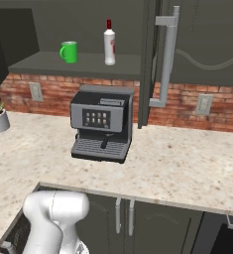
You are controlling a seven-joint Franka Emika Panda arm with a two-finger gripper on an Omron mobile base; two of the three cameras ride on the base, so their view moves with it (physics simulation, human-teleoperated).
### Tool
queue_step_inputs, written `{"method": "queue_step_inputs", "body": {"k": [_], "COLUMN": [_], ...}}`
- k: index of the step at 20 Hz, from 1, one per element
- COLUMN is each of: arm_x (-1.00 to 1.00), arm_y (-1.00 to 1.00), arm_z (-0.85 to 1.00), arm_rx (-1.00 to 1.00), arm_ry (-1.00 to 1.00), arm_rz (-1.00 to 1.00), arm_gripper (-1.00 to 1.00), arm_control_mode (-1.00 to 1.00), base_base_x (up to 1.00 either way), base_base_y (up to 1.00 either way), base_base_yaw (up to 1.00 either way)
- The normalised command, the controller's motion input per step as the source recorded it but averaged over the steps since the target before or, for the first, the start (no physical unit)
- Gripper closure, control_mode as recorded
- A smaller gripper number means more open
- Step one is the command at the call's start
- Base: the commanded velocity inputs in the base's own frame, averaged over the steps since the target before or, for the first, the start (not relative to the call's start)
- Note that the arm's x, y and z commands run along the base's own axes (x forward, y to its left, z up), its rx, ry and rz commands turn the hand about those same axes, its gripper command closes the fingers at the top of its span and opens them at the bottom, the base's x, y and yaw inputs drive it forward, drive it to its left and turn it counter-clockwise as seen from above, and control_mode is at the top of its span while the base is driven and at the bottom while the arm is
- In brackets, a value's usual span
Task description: Open the cabinet directly in front. Then move the liquor and the mug to the dining counter with the jar on it.
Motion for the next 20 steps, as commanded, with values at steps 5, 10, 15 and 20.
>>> {"method": "queue_step_inputs", "body": {"k": [5, 10, 15, 20], "arm_x": [0.21, 0.08, 0.33, 0.62], "arm_y": [-0.52, -0.27, -0.09, 0.1], "arm_z": [0.0, 0.0, 0.0, 0.0], "arm_rx": [0.07, 0.03, 0.01, 0.0], "arm_ry": [0.0, 0.0, 0.0, 0.05], "arm_rz": [0.31, 0.24, 0.15, 0.03], "arm_gripper": [-1.0, -1.0, -1.0, -1.0], "arm_control_mode": [-1.0, -1.0, -1.0, -1.0], "base_base_x": [0.0, 0.0, 0.0, 0.0], "base_base_y": [0.0, 0.0, 0.0, 0.0], "base_base_yaw": [0.0, 0.0, 0.0, 0.0]}}
